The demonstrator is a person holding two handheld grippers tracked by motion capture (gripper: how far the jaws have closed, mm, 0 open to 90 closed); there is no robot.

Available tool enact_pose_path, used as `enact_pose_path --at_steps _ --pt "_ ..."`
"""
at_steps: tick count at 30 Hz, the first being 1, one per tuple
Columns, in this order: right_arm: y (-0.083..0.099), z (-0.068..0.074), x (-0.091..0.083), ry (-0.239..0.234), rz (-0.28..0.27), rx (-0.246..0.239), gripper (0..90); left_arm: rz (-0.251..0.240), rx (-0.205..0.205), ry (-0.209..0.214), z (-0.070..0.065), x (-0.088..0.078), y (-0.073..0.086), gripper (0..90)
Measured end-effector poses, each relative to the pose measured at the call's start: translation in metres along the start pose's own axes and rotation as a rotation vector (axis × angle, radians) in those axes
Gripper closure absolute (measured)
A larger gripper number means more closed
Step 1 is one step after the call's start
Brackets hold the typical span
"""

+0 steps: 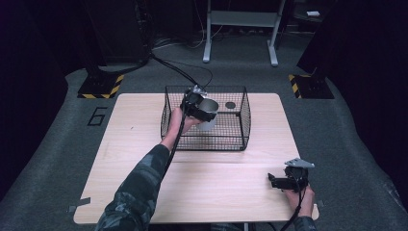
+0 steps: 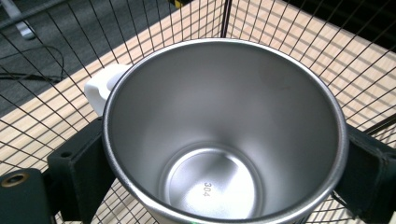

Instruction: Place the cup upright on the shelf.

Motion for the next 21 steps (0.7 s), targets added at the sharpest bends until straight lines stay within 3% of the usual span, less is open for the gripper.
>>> enact_pose_path --at_steps 4,21 --pt "0.000 0.000 0.000 0.000 0.001 -0.001 2.9 0.024 0.010 0.001 0.000 0.007 0.001 7.4" --pt "0.000 0.000 0.000 0.000 0.001 -0.001 3.1 0.071 -0.019 -0.001 0.005 0.027 0.008 7.4"
Point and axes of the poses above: each handheld gripper's, and its own axes: x roughly forward along the jaws, y roughly out of its underside, z roughly to its left, the point moved 1 cm from there along x, roughly forward along the jaws, and after that the axes turned 7 degrees about x, right-handed, at the moved point
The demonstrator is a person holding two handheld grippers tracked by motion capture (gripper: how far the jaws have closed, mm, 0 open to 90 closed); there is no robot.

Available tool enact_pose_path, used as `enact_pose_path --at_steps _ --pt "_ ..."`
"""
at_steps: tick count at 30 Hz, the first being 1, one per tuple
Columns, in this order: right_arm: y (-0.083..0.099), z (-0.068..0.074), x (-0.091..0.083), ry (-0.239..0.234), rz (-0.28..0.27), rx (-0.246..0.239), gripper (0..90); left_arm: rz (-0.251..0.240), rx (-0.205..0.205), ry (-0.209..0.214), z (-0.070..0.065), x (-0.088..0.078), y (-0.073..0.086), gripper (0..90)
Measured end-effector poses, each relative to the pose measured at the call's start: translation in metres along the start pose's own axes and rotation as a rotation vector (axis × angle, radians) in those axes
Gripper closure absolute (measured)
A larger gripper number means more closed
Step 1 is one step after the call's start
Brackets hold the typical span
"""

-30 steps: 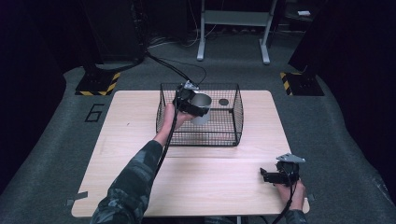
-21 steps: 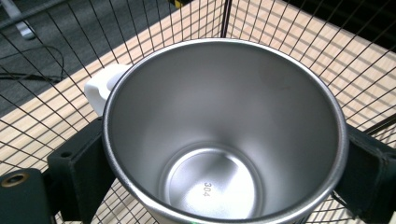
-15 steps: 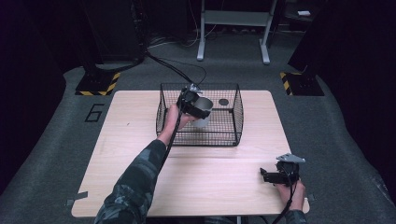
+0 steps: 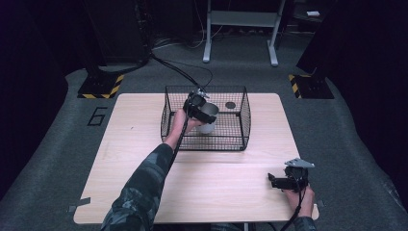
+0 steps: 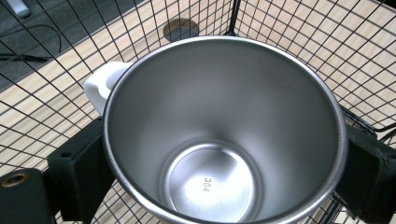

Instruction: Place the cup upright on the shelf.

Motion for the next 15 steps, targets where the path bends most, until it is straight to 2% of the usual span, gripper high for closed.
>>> enact_pose_path --at_steps 10,15 --pt "0.0002 -0.0007 -0.0002 -0.001 0.000 -0.009 3.1 0.029 -0.003 0.004 -0.0003 0.0084 0.0006 7.4" --pt "-0.0001 0.0004 0.0005 0.002 -0.010 0.008 3.2 0.047 0.001 0.011 -0.0007 0.0100 0.0002 7.4"
Point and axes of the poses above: each handheld gripper's, and its own axes: x roughly forward along the jaws, y roughly out of its underside, z roughly to its left, the point moved 1 cm from there along x, roughly forward along the jaws, and after that the axes turned 7 degrees about x, right-handed, at the moved point
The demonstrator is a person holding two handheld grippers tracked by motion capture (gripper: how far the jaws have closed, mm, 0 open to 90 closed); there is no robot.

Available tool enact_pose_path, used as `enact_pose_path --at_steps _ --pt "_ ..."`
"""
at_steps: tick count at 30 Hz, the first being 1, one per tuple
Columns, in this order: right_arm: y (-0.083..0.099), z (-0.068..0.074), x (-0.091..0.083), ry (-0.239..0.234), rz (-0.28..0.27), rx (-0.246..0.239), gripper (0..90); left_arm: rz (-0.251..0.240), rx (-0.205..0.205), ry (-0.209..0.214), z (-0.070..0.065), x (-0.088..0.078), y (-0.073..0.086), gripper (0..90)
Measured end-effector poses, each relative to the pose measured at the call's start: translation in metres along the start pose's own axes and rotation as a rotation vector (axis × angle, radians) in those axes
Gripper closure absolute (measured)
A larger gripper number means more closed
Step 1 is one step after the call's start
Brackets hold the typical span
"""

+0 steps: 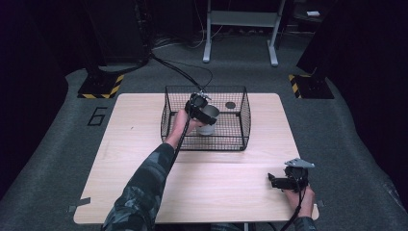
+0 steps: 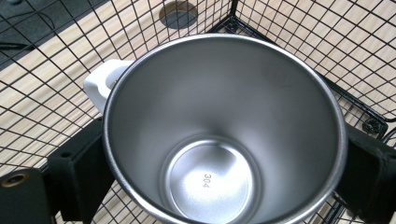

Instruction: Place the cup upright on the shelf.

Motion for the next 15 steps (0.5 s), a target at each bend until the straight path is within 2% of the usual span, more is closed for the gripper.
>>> enact_pose_path --at_steps 10,15 --pt "0.0001 -0.0009 -0.0004 -0.004 0.004 -0.013 3.2 0.024 -0.001 0.017 -0.0009 0.0029 0.0006 7.3" --pt "0.0000 -0.0009 -0.0005 -0.003 0.008 -0.017 3.2 0.060 0.016 0.026 -0.0003 0.0015 0.0024 7.2"
Point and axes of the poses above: each handheld gripper's, and its own axes: x roughly forward along the jaws, y roughly out of its underside, z roughly to its left, the point moved 1 cm from there along x, roughly forward along the jaws, and after that the axes turned 7 degrees about x, right-handed, at the moved point
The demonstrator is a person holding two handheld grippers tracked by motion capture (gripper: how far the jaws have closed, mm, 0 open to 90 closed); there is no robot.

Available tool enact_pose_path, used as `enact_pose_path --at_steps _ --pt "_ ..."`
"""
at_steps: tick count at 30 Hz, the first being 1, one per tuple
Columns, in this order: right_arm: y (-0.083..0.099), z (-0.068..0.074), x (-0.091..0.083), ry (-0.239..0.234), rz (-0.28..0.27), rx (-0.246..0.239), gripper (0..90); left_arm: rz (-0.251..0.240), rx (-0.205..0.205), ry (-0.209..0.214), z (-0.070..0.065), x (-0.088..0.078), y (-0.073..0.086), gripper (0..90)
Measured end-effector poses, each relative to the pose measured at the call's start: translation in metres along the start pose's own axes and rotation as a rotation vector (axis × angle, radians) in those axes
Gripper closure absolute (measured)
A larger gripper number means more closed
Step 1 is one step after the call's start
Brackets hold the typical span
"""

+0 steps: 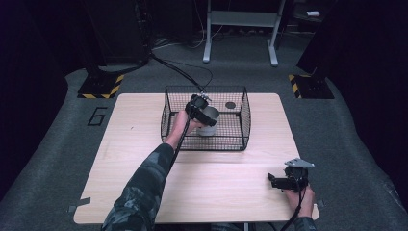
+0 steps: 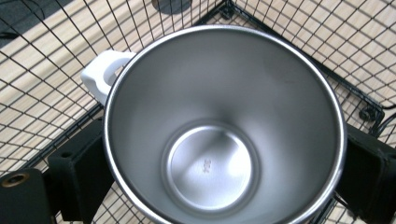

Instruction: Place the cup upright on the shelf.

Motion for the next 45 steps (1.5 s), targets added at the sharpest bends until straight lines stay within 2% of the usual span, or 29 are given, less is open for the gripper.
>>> enact_pose_path --at_steps 1,3,5,6,10,18,19,24,26,34,39,45 --pt "0.000 0.000 0.000 0.002 -0.002 -0.003 3.2 0.018 0.011 0.007 0.001 -0.001 0.001 7.1" --pt "0.000 0.000 0.000 0.000 -0.002 0.008 3.2 0.017 0.012 0.003 0.001 -0.001 0.002 7.1" --pt "0.000 0.000 0.000 0.002 0.000 -0.005 3.2 0.016 0.009 -0.003 -0.001 -0.001 0.002 7.0" --pt "0.000 0.000 0.000 0.001 0.000 0.001 3.2 0.029 0.022 0.004 0.000 -0.002 0.002 7.0" --pt "0.000 0.000 0.000 0.001 0.001 -0.006 3.2 0.033 0.018 0.007 -0.001 -0.003 0.003 6.9" --pt "0.000 0.000 0.000 -0.001 0.001 0.000 3.3 -0.002 -0.029 0.028 0.001 -0.009 0.005 0.9" --pt "0.000 0.000 0.000 -0.001 -0.002 0.000 3.3 -0.001 -0.022 0.029 0.001 -0.010 0.006 0.4" --pt "0.000 0.000 0.000 -0.001 -0.002 0.000 3.2 -0.029 -0.026 0.034 -0.001 -0.022 0.005 0.1" --pt "0.000 0.000 0.000 -0.001 -0.002 0.000 3.3 -0.027 -0.016 0.042 -0.001 -0.027 0.004 0.1" --pt "0.000 0.000 0.000 0.000 -0.002 0.000 3.2 -0.076 -0.010 0.024 -0.008 -0.050 0.003 0.1" --pt "0.000 0.000 0.000 -0.001 -0.005 0.002 3.2 -0.098 0.021 0.013 -0.019 -0.069 0.006 0.1" --pt "0.000 0.000 0.000 0.001 0.000 0.005 3.1 -0.114 0.057 0.006 -0.029 -0.092 0.018 0.1"
Point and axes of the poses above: each handheld gripper's, and its own axes: x roughly forward along the jaws, y roughly out of its underside, z roughly to its left, the point moved 1 cm from there along x, roughly forward along the jaws, and after that the axes turned 7 degrees about x, right-handed, at the moved point
